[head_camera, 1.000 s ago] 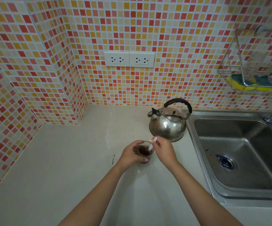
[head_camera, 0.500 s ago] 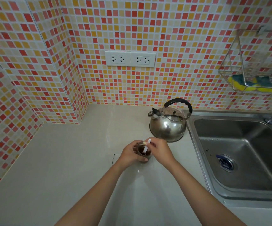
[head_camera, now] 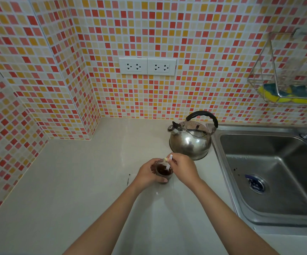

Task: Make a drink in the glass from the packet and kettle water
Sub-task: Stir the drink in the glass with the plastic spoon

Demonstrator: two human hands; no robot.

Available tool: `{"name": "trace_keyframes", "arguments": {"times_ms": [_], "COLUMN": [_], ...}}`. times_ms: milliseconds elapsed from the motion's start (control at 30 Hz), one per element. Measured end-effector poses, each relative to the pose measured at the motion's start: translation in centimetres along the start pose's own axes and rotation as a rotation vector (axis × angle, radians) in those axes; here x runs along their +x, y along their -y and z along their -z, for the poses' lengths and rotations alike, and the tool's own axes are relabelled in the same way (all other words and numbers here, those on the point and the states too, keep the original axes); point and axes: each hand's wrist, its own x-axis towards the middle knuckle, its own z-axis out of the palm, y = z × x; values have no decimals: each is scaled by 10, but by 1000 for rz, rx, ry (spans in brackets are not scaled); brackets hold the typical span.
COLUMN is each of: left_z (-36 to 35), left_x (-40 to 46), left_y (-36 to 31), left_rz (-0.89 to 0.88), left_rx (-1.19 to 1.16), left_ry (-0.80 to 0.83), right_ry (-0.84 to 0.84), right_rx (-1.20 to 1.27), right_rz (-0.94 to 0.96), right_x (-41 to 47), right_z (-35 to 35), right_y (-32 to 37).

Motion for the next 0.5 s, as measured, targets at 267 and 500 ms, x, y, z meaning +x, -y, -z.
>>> {"name": "trace_keyframes", "arguments": {"times_ms": [267,500], "left_z": [0,-1], "left_x": [0,0], "left_y": [0,1], "left_rz": [0,0], "left_rx": [5,18], "left_ry": [-1,-6], "right_ry": [18,54], "right_rx": [3,130], "right_rz": [30,27], "right_x": [0,-1], "right_z": [-3,-5], "right_y": [3,4]}}
